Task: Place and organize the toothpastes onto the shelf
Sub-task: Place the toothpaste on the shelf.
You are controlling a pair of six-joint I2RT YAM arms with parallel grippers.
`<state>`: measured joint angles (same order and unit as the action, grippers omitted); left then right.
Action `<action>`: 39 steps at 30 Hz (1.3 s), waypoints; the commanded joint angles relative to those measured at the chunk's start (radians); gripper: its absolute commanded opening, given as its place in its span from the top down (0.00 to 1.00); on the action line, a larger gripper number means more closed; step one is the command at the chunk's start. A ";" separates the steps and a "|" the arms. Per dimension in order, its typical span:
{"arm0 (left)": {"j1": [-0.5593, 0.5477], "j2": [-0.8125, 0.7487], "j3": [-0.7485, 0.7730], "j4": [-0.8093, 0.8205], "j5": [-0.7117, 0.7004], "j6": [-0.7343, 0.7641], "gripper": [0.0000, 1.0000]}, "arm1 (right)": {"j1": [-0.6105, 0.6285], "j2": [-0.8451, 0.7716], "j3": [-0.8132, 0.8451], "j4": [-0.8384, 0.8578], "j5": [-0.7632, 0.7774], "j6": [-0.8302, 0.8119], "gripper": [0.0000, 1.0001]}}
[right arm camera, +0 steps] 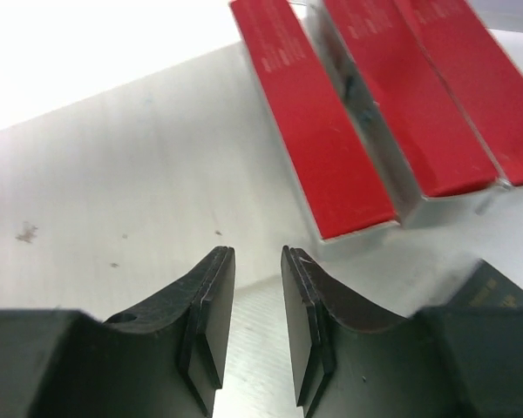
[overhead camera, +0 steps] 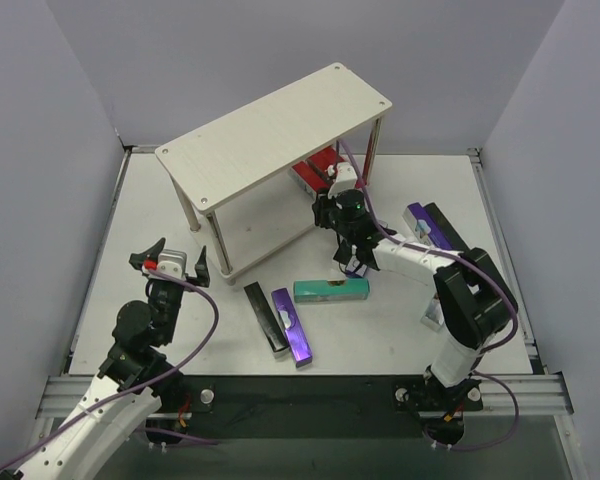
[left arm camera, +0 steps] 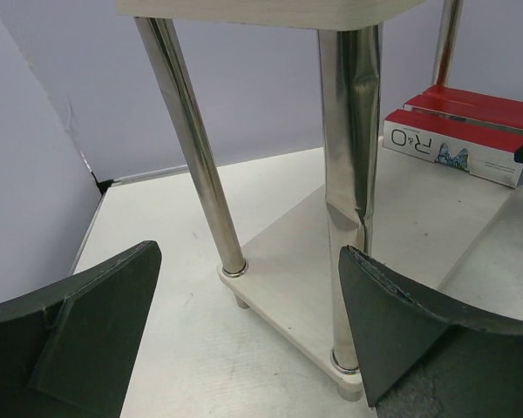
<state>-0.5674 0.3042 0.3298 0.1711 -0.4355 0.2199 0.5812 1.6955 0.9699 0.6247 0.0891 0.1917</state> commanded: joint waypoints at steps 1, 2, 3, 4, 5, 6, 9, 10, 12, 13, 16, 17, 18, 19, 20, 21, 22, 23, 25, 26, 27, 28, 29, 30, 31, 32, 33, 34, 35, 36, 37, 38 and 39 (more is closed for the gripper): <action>0.009 -0.008 0.035 0.011 0.015 -0.013 0.05 | 0.008 0.064 0.064 0.127 -0.075 0.041 0.71; 0.009 -0.008 0.037 0.011 0.015 -0.013 0.05 | 0.008 0.078 0.081 0.144 -0.077 0.048 0.71; 0.009 -0.011 0.038 0.011 0.015 -0.013 0.05 | 0.009 0.108 0.087 0.154 -0.081 0.060 0.71; 0.011 -0.011 0.038 0.010 0.017 -0.013 0.05 | 0.008 0.121 0.096 0.168 -0.080 0.064 0.71; 0.011 -0.014 0.040 0.008 0.018 -0.014 0.05 | 0.011 0.136 0.105 0.191 -0.081 0.068 0.71; 0.012 -0.016 0.040 0.005 0.020 -0.014 0.06 | 0.011 0.168 0.127 0.201 -0.081 0.074 0.71; 0.012 -0.025 0.041 0.002 0.023 -0.017 0.06 | 0.017 0.231 0.180 0.217 -0.106 0.077 0.71; 0.014 -0.028 0.041 0.001 0.023 -0.017 0.06 | 0.019 0.246 0.193 0.219 -0.100 0.078 0.71; 0.014 -0.034 0.043 -0.005 0.024 -0.021 0.06 | 0.023 0.291 0.220 0.216 -0.092 0.078 0.71; 0.015 -0.040 0.044 -0.004 0.026 -0.021 0.06 | 0.023 0.306 0.248 0.205 -0.050 0.081 0.71; 0.017 -0.050 0.046 -0.012 0.026 -0.024 0.06 | 0.025 0.357 0.285 0.167 -0.020 0.094 0.70; 0.018 -0.054 0.046 -0.012 0.027 -0.025 0.06 | 0.025 0.369 0.289 0.170 0.003 0.104 0.70; 0.020 -0.056 0.046 -0.015 0.029 -0.025 0.06 | 0.025 0.387 0.294 0.168 0.012 0.107 0.70; 0.021 -0.060 0.046 -0.015 0.032 -0.028 0.06 | 0.025 0.391 0.302 0.167 0.021 0.118 0.70; 0.023 -0.059 0.046 -0.015 0.030 -0.027 0.06 | 0.025 0.395 0.318 0.141 0.040 0.117 0.70; 0.023 -0.060 0.046 -0.019 0.032 -0.030 0.06 | 0.023 0.401 0.328 0.138 0.047 0.117 0.70; 0.023 -0.059 0.046 -0.021 0.035 -0.030 0.06 | 0.023 0.408 0.337 0.112 0.061 0.118 0.70; 0.024 -0.057 0.048 -0.021 0.037 -0.034 0.06 | 0.023 0.417 0.369 0.096 0.072 0.117 0.70; 0.024 -0.056 0.048 -0.027 0.043 -0.034 0.06 | 0.025 0.426 0.394 0.052 0.092 0.117 0.69; 0.024 -0.056 0.046 -0.025 0.044 -0.039 0.06 | 0.023 0.428 0.401 0.040 0.104 0.118 0.67; 0.027 -0.053 0.046 -0.024 0.046 -0.039 0.06 | 0.022 0.431 0.411 0.029 0.144 0.126 0.67; 0.027 -0.048 0.046 -0.022 0.049 -0.037 0.06 | 0.020 0.428 0.411 0.015 0.161 0.130 0.66; 0.029 -0.045 0.048 -0.022 0.050 -0.040 0.06 | 0.014 0.423 0.409 0.009 0.178 0.137 0.66; 0.032 -0.040 0.048 -0.025 0.053 -0.039 0.06 | 0.011 0.420 0.400 0.006 0.207 0.143 0.66; 0.034 -0.037 0.049 -0.024 0.055 -0.039 0.05 | 0.006 0.417 0.392 0.010 0.218 0.162 0.65; 0.035 -0.037 0.048 -0.024 0.060 -0.040 0.06 | -0.003 0.411 0.385 0.016 0.224 0.172 0.64; 0.037 -0.036 0.048 -0.022 0.061 -0.040 0.06 | -0.007 0.409 0.371 0.024 0.230 0.179 0.64; 0.038 -0.037 0.046 -0.024 0.061 -0.040 0.06 | -0.011 0.408 0.362 0.049 0.238 0.187 0.63; 0.038 -0.037 0.048 -0.022 0.061 -0.040 0.05 | -0.012 0.408 0.357 0.059 0.239 0.193 0.63; 0.038 -0.036 0.048 -0.025 0.061 -0.040 0.06 | -0.018 0.406 0.348 0.069 0.245 0.199 0.63; 0.040 -0.036 0.048 -0.025 0.061 -0.039 0.06 | -0.020 0.406 0.342 0.093 0.250 0.210 0.63; 0.040 -0.037 0.046 -0.025 0.061 -0.040 0.06 | -0.024 0.409 0.337 0.110 0.245 0.212 0.62; 0.041 -0.034 0.046 -0.024 0.061 -0.039 0.06 | -0.026 0.409 0.331 0.125 0.244 0.213 0.62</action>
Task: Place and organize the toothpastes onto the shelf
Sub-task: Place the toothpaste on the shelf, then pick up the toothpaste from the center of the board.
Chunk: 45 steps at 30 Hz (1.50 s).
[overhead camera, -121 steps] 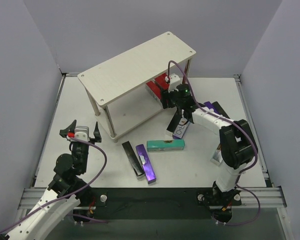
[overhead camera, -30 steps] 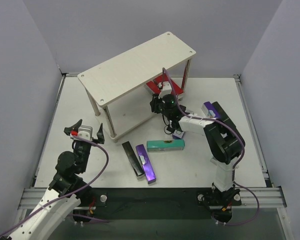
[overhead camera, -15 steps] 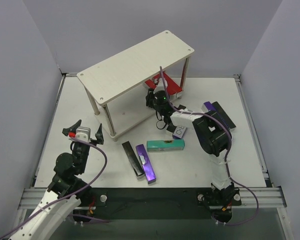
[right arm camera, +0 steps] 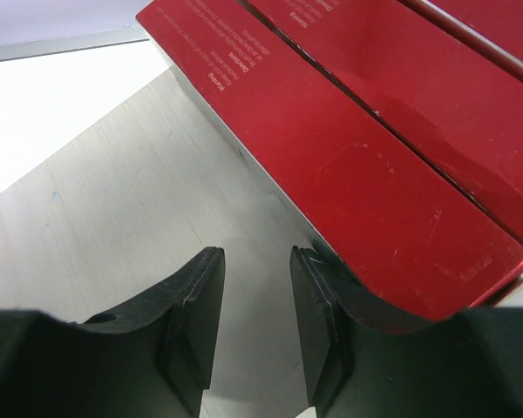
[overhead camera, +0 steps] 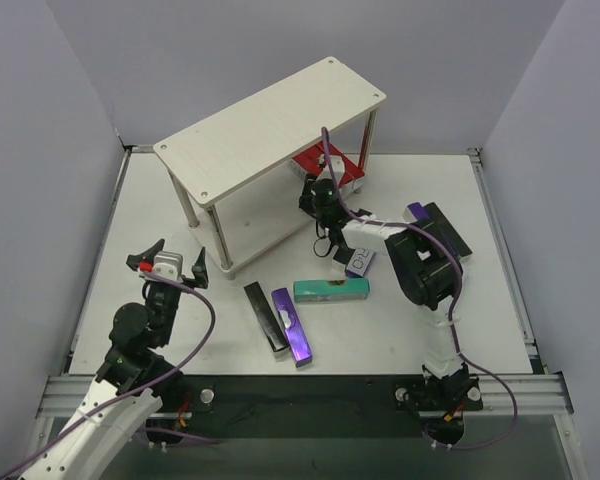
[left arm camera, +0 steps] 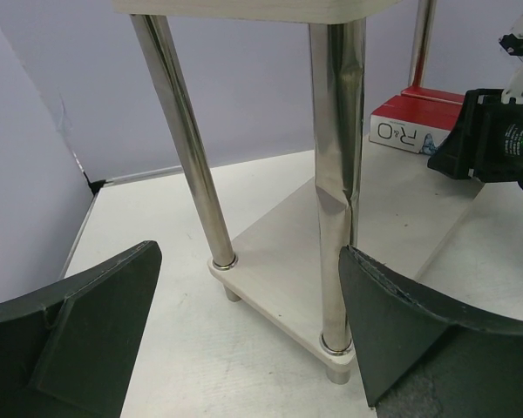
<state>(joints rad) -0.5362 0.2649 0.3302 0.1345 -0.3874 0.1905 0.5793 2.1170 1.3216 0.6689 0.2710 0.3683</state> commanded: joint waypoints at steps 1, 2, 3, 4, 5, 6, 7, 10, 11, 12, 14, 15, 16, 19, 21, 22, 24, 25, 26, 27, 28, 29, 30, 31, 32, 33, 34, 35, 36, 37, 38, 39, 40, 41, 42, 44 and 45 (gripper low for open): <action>0.012 0.008 0.044 0.013 0.013 -0.010 0.06 | -0.025 -0.012 -0.028 0.107 0.060 0.040 0.61; 0.013 0.010 0.047 0.013 0.015 -0.010 0.06 | -0.026 -0.011 -0.035 0.125 0.051 0.040 0.60; 0.013 0.011 0.047 0.013 0.018 -0.010 0.06 | -0.027 -0.011 -0.044 0.150 0.039 0.040 0.60; 0.015 0.013 0.047 0.013 0.019 -0.008 0.06 | -0.027 -0.009 -0.073 0.217 0.024 0.040 0.59; 0.016 0.011 0.047 0.013 0.019 -0.010 0.06 | -0.027 -0.012 -0.087 0.250 0.001 0.052 0.59; 0.016 0.011 0.046 0.013 0.019 -0.008 0.06 | -0.029 -0.014 -0.099 0.282 -0.018 0.058 0.58; 0.016 0.013 0.046 0.014 0.021 -0.008 0.06 | -0.030 -0.015 -0.114 0.352 -0.036 0.061 0.57; 0.018 0.013 0.046 0.014 0.022 -0.010 0.06 | -0.035 -0.026 -0.156 0.449 -0.102 0.104 0.54; 0.018 0.011 0.046 0.014 0.022 -0.010 0.06 | -0.035 -0.037 -0.166 0.463 -0.134 0.107 0.54; 0.019 0.011 0.046 0.014 0.024 -0.010 0.06 | -0.033 -0.043 -0.171 0.478 -0.147 0.121 0.53; 0.019 0.013 0.046 0.014 0.025 -0.010 0.06 | -0.033 -0.064 -0.185 0.485 -0.170 0.126 0.52; 0.019 0.013 0.046 0.014 0.025 -0.008 0.06 | -0.035 -0.074 -0.191 0.491 -0.183 0.132 0.51; 0.019 0.011 0.046 0.013 0.030 -0.010 0.06 | -0.033 -0.095 -0.200 0.494 -0.191 0.133 0.50; 0.021 0.013 0.044 0.014 0.032 -0.011 0.06 | -0.036 -0.153 -0.246 0.489 -0.216 0.138 0.46; 0.022 0.013 0.041 0.017 0.033 -0.010 0.06 | -0.038 -0.198 -0.298 0.474 -0.231 0.138 0.39; 0.024 0.014 0.041 0.019 0.032 -0.011 0.06 | -0.041 -0.247 -0.317 0.466 -0.236 0.130 0.36; 0.025 0.016 0.041 0.022 0.038 -0.011 0.06 | -0.044 -0.307 -0.378 0.424 -0.246 0.113 0.31; 0.027 0.016 0.040 0.022 0.039 -0.013 0.06 | -0.044 -0.368 -0.398 0.401 -0.262 0.104 0.29; 0.027 0.017 0.041 0.022 0.044 -0.013 0.06 | -0.044 -0.400 -0.416 0.377 -0.263 0.095 0.27; 0.027 0.014 0.041 0.024 0.045 -0.014 0.06 | -0.044 -0.434 -0.433 0.327 -0.263 0.086 0.23; 0.028 0.016 0.040 0.022 0.045 -0.014 0.06 | -0.044 -0.506 -0.470 0.296 -0.292 0.077 0.22; 0.030 0.014 0.040 0.022 0.047 -0.016 0.06 | -0.044 -0.546 -0.485 0.260 -0.293 0.051 0.21; 0.030 0.011 0.038 0.024 0.047 -0.017 0.06 | -0.047 -0.586 -0.504 0.177 -0.288 0.038 0.18; 0.030 0.013 0.038 0.022 0.045 -0.019 0.06 | -0.048 -0.668 -0.527 0.129 -0.286 0.020 0.16; 0.031 0.011 0.038 0.022 0.045 -0.017 0.06 | -0.049 -0.710 -0.536 0.082 -0.283 -0.011 0.15; 0.031 0.010 0.035 0.024 0.045 -0.022 0.06 | -0.047 -0.753 -0.542 -0.031 -0.280 -0.028 0.11; 0.031 0.011 0.036 0.025 0.044 -0.023 0.06 | -0.050 -0.831 -0.538 -0.096 -0.280 -0.046 0.08; 0.033 0.013 0.035 0.030 0.044 -0.028 0.06 | -0.049 -0.865 -0.532 -0.223 -0.276 -0.084 0.03; 0.033 0.016 0.036 0.030 0.045 -0.033 0.06 | -0.050 -0.899 -0.527 -0.285 -0.274 -0.089 0.00; 0.033 0.017 0.036 0.031 0.048 -0.036 0.05 | -0.053 -0.958 -0.521 -0.340 -0.274 -0.089 0.00; 0.035 0.020 0.036 0.030 0.050 -0.042 0.05 | -0.053 -0.986 -0.515 -0.436 -0.274 -0.088 0.00; 0.035 0.023 0.038 0.030 0.053 -0.045 0.05 | -0.053 -1.012 -0.510 -0.481 -0.277 -0.086 0.00; 0.035 0.025 0.038 0.031 0.054 -0.046 0.05 | -0.052 -1.055 -0.507 -0.529 -0.279 -0.082 0.00; 0.035 0.030 0.038 0.030 0.051 -0.051 0.05 | -0.049 -1.071 -0.495 -0.625 -0.282 -0.077 0.00; 0.035 0.031 0.036 0.030 0.047 -0.054 0.05 | -0.045 -1.101 -0.493 -0.664 -0.297 -0.056 0.00; 0.036 0.037 0.040 0.028 0.022 -0.062 0.05 | -0.039 -1.121 -0.492 -0.797 -0.335 -0.039 0.00; 0.036 0.039 0.040 0.030 0.013 -0.066 0.05 | -0.029 -1.134 -0.490 -0.840 -0.335 -0.001 0.00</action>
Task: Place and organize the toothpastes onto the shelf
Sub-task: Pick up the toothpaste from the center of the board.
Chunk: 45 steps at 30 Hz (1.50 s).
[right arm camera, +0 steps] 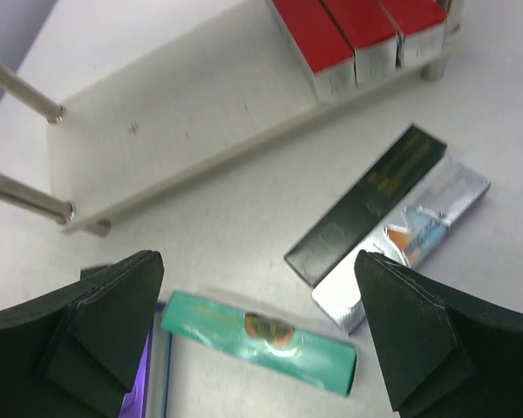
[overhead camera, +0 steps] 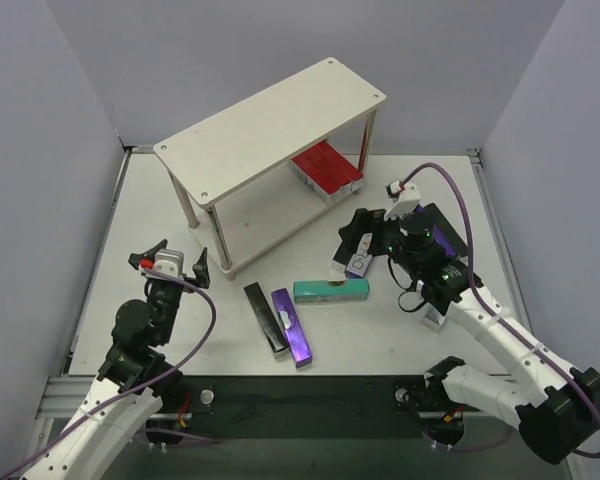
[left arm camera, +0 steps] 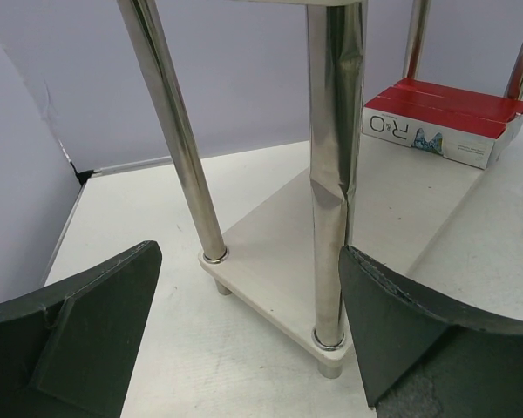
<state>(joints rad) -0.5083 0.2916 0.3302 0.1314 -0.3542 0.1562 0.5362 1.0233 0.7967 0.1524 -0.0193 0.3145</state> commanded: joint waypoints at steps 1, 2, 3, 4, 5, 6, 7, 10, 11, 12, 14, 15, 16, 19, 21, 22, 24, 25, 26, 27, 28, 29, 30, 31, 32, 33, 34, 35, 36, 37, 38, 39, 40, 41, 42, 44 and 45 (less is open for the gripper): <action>0.008 0.014 0.041 0.031 -0.043 -0.035 0.05 | 0.053 -0.046 0.029 -0.383 -0.045 0.064 0.00; 0.008 0.015 0.044 0.028 -0.054 -0.043 0.05 | 0.082 -0.052 0.013 -0.407 -0.041 0.073 0.00; 0.008 0.015 0.046 0.025 -0.061 -0.044 0.05 | 0.114 -0.061 0.001 -0.427 0.000 0.084 0.00; 0.008 0.017 0.046 0.024 -0.069 -0.049 0.05 | 0.155 -0.066 -0.014 -0.450 0.016 0.116 0.00; 0.008 0.012 0.046 0.022 -0.077 -0.052 0.05 | 0.219 -0.071 -0.031 -0.452 0.016 0.138 0.00; 0.008 0.011 0.044 0.023 -0.080 -0.052 0.05 | 0.261 -0.077 -0.072 -0.448 0.071 0.162 0.00; 0.010 0.011 0.043 0.024 -0.084 -0.050 0.05 | 0.298 -0.075 -0.091 -0.441 0.099 0.223 0.01; 0.010 0.017 0.043 0.027 -0.097 -0.052 0.05 | 0.471 -0.054 -0.142 -0.415 0.181 0.297 0.01; 0.010 0.021 0.041 0.027 -0.103 -0.049 0.05 | 0.554 -0.040 -0.145 -0.412 0.197 0.310 0.01; 0.010 0.027 0.043 0.027 -0.106 -0.049 0.05 | 0.589 -0.004 -0.145 -0.407 0.215 0.317 0.01; 0.011 0.038 0.046 0.028 -0.111 -0.046 0.05 | 0.665 0.040 -0.139 -0.389 0.266 0.330 0.01; 0.014 0.040 0.047 0.027 -0.112 -0.046 0.05 | 0.724 0.084 -0.136 -0.381 0.277 0.330 0.01; 0.017 0.040 0.047 0.030 -0.112 -0.044 0.05 | 0.745 0.105 -0.123 -0.361 0.286 0.325 0.02; 0.034 0.040 0.043 0.028 -0.121 -0.034 0.05 | 0.807 0.179 -0.117 -0.315 0.329 0.328 0.02; 0.039 0.040 0.040 0.028 -0.137 -0.020 0.05 | 0.824 0.213 -0.131 -0.245 0.331 0.345 0.04; 0.040 0.040 0.033 0.028 -0.143 -0.008 0.05 | 0.828 0.222 -0.152 -0.216 0.329 0.353 0.06; 0.042 0.038 0.024 0.036 -0.149 0.006 0.05 | 0.832 0.241 -0.166 -0.127 0.291 0.363 0.07; 0.044 0.041 0.020 0.039 -0.152 0.020 0.05 | 0.837 0.247 -0.169 -0.108 0.286 0.363 0.09; 0.042 0.047 0.010 0.046 -0.154 0.025 0.05 | 0.843 0.265 -0.168 -0.096 0.282 0.362 0.09; 0.044 0.052 0.010 0.048 -0.155 0.029 0.05 | 0.852 0.276 -0.169 -0.068 0.283 0.359 0.09; 0.044 0.066 0.012 0.048 -0.164 0.035 0.05 | 0.863 0.285 -0.172 -0.053 0.283 0.357 0.10; 0.044 0.073 0.015 0.050 -0.167 0.036 0.05 | 0.864 0.311 -0.181 -0.041 0.283 0.363 0.11; 0.044 0.078 0.015 0.048 -0.167 0.039 0.05 | 0.864 0.323 -0.185 -0.034 0.295 0.377 0.11; 0.044 0.083 0.013 0.051 -0.167 0.045 0.05 | 0.867 0.330 -0.191 -0.037 0.306 0.400 0.12; 0.044 0.086 0.012 0.050 -0.167 0.049 0.05 | 0.881 0.336 -0.197 -0.039 0.321 0.408 0.13; 0.044 0.087 0.007 0.051 -0.170 0.055 0.05 | 0.887 0.337 -0.214 -0.045 0.356 0.416 0.14; 0.044 0.093 0.006 0.050 -0.178 0.065 0.05 | 0.895 0.337 -0.224 -0.044 0.366 0.431 0.16; 0.044 0.093 0.007 0.051 -0.193 0.065 0.06 | 0.900 0.331 -0.237 -0.042 0.375 0.440 0.17; 0.044 0.096 0.009 0.051 -0.193 0.062 0.05 | 0.901 0.327 -0.261 -0.043 0.377 0.448 0.19; 0.044 0.092 0.009 0.050 -0.190 0.063 0.05 | 0.900 0.313 -0.264 -0.053 0.380 0.446 0.20; 0.044 0.087 0.007 0.047 -0.180 0.060 0.05 | 0.900 0.301 -0.267 -0.066 0.381 0.439 0.21; 0.044 0.084 0.006 0.047 -0.180 0.062 0.05 | 0.900 0.288 -0.269 -0.089 0.381 0.422 0.24; 0.044 0.087 0.006 0.050 -0.180 0.060 0.05 | 0.898 0.264 -0.272 -0.097 0.389 0.390 0.26; 0.044 0.087 0.006 0.056 -0.184 0.060 0.05 | 0.895 0.252 -0.277 -0.103 0.392 0.379 0.29; 0.044 0.092 0.006 0.057 -0.187 0.059 0.05 | 0.890 0.241 -0.284 -0.106 0.395 0.374 0.35; 0.044 0.096 0.007 0.057 -0.189 0.046 0.05 | 0.871 0.218 -0.310 -0.106 0.386 0.382 0.38; 0.044 0.101 0.007 0.059 -0.187 0.034 0.05 | 0.851 0.216 -0.313 -0.111 0.386 0.383 0.40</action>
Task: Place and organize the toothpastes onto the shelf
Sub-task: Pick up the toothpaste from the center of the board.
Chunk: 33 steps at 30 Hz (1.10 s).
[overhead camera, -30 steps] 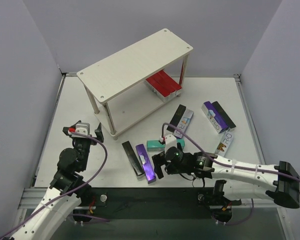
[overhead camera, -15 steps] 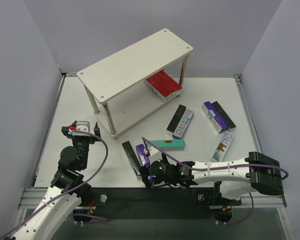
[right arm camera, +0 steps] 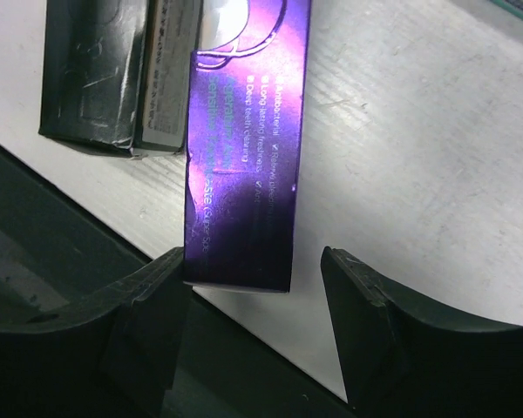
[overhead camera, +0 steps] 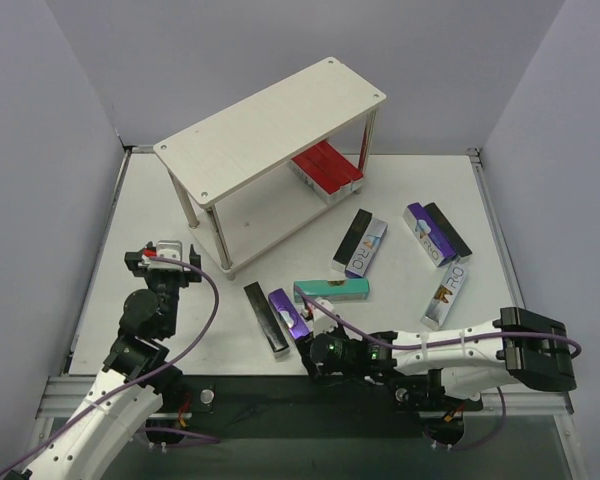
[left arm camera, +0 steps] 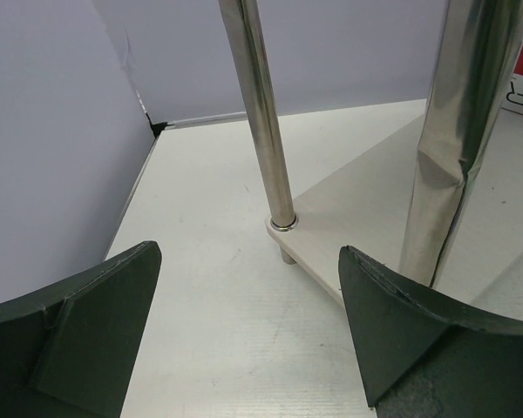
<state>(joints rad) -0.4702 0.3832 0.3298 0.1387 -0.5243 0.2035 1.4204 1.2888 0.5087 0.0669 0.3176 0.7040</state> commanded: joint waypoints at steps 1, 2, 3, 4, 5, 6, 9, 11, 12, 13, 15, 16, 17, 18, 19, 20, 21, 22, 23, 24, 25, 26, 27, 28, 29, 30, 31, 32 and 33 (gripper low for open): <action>0.005 0.013 0.009 0.053 -0.016 -0.021 0.05 | -0.040 -0.049 -0.022 -0.030 0.049 -0.005 0.40; 0.005 0.014 0.011 0.056 -0.013 -0.027 0.05 | -0.043 -0.048 -0.018 -0.030 0.049 -0.021 0.40; 0.005 0.017 0.012 0.055 -0.005 -0.038 0.05 | -0.046 -0.043 -0.010 -0.029 0.049 -0.037 0.39; 0.005 0.019 0.015 0.056 -0.002 -0.042 0.05 | -0.046 -0.031 -0.004 -0.024 0.049 -0.052 0.39; 0.005 0.019 0.017 0.058 0.000 -0.044 0.05 | -0.046 -0.020 0.016 -0.019 0.041 -0.067 0.39; 0.005 0.019 0.017 0.062 -0.002 -0.049 0.05 | -0.046 -0.007 0.028 -0.016 0.038 -0.093 0.38; 0.005 0.014 0.021 0.071 -0.014 -0.067 0.05 | -0.046 0.058 0.071 0.013 0.035 -0.130 0.38; 0.005 0.005 0.018 0.067 0.006 -0.075 0.05 | -0.046 0.108 0.080 0.069 0.026 -0.153 0.38; 0.005 -0.006 0.014 0.067 0.010 -0.081 0.05 | -0.047 0.124 0.083 0.086 0.014 -0.165 0.38; 0.004 -0.010 0.011 0.070 0.013 -0.079 0.05 | -0.049 0.150 0.086 0.100 0.005 -0.179 0.39; 0.005 -0.001 0.002 0.075 0.009 -0.078 0.05 | -0.052 0.161 0.100 0.112 -0.014 -0.184 0.44; 0.005 0.003 0.003 0.078 0.004 -0.078 0.05 | -0.052 0.156 0.103 0.111 -0.020 -0.198 0.46; 0.005 0.011 0.005 0.078 0.001 -0.078 0.05 | -0.052 0.144 0.103 0.103 -0.025 -0.207 0.48; 0.005 0.025 0.011 0.075 0.004 -0.075 0.05 | -0.052 0.127 0.105 0.093 -0.026 -0.218 0.51; 0.005 0.028 0.009 0.067 0.010 -0.070 0.05 | -0.054 0.081 0.109 0.073 -0.029 -0.244 0.55; 0.005 0.031 0.003 0.070 0.013 -0.055 0.06 | -0.057 0.052 0.119 0.006 -0.029 -0.259 0.61; 0.005 0.037 -0.001 0.071 -0.003 -0.050 0.06 | -0.060 -0.010 0.140 -0.030 -0.026 -0.271 0.63; 0.005 0.039 0.000 0.073 -0.017 -0.052 0.06 | -0.064 -0.044 0.145 -0.061 -0.017 -0.284 0.64; 0.005 0.040 0.000 0.078 -0.025 -0.050 0.05 | -0.080 -0.080 0.148 -0.117 -0.018 -0.300 0.66; 0.005 0.040 -0.001 0.082 -0.014 -0.047 0.06 | -0.089 -0.148 0.149 -0.133 -0.018 -0.307 0.67; 0.005 0.039 -0.002 0.085 0.000 -0.042 0.06 | -0.101 -0.182 0.146 -0.150 -0.020 -0.313 0.68; 0.005 0.040 -0.003 0.087 0.009 -0.026 0.06 | -0.115 -0.216 0.145 -0.174 -0.022 -0.320 0.71; 0.005 0.042 -0.003 0.087 0.010 -0.018 0.06 | -0.144 -0.274 0.143 -0.183 -0.026 -0.327 0.71; 0.005 0.043 0.000 0.088 -0.011 -0.013 0.06 | -0.164 -0.298 0.142 -0.190 -0.035 -0.337 0.72; 0.007 0.045 0.000 0.090 -0.025 -0.004 0.06 | -0.185 -0.316 0.143 -0.190 -0.049 -0.353 0.72; 0.008 0.045 0.000 0.093 -0.034 0.000 0.06 | -0.240 -0.334 0.149 -0.190 -0.060 -0.377 0.72; 0.011 0.043 0.000 0.094 -0.037 0.002 0.06 | -0.271 -0.332 0.160 -0.190 -0.074 -0.392 0.73; 0.019 0.040 -0.003 0.096 -0.037 0.005 0.06 | -0.303 -0.324 0.195 -0.184 -0.116 -0.405 0.73; 0.022 0.040 -0.005 0.096 -0.037 0.005 0.06 | -0.367 -0.291 0.214 -0.176 -0.133 -0.435 0.73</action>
<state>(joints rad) -0.4675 0.4248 0.3267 0.1772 -0.5358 0.1814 1.1889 0.9619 0.6346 -0.0921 0.2462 0.3656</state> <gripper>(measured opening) 0.939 0.427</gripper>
